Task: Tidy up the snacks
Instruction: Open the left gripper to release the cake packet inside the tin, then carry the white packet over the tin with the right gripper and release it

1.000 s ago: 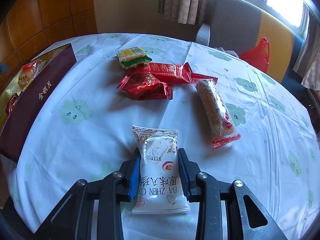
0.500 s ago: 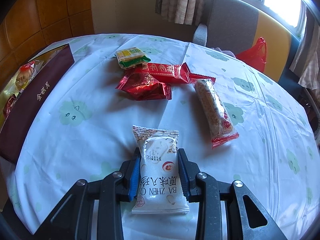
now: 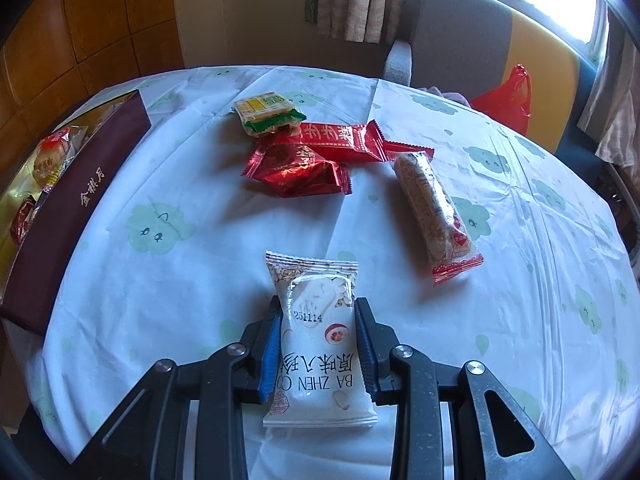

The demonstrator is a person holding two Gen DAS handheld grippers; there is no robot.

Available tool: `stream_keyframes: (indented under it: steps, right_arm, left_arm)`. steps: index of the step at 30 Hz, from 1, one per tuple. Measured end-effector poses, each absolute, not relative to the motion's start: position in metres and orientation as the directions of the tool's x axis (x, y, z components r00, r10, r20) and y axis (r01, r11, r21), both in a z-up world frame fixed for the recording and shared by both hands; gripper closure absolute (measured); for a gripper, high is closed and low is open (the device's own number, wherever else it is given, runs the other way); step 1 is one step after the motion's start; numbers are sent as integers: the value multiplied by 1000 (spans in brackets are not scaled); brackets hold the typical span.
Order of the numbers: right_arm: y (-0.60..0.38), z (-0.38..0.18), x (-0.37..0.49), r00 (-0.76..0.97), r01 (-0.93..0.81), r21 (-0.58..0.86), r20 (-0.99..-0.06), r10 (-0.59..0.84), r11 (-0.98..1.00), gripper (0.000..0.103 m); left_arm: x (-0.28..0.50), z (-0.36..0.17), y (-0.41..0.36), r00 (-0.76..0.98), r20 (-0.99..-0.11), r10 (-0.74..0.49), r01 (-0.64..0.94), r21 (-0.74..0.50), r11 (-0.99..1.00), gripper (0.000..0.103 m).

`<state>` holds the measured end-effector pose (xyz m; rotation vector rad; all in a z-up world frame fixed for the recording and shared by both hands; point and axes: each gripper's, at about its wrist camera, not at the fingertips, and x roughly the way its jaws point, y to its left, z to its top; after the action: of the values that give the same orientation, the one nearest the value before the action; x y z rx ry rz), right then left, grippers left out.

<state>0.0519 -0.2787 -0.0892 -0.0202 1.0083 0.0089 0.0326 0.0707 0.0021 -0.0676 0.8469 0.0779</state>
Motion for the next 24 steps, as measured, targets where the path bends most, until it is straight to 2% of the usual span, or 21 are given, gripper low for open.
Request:
stream_keyframes:
  steps: [13, 24]
  right_arm:
    - [-250, -66, 47, 548, -58, 173, -818, 176, 983, 70]
    - [-146, 0, 62, 527, -338, 330, -709, 468, 881, 70]
  left_arm:
    - [27, -4, 84, 650, -758, 60, -124, -28, 992, 37]
    - [25, -3, 107, 651, -753, 94, -187, -39, 982, 37]
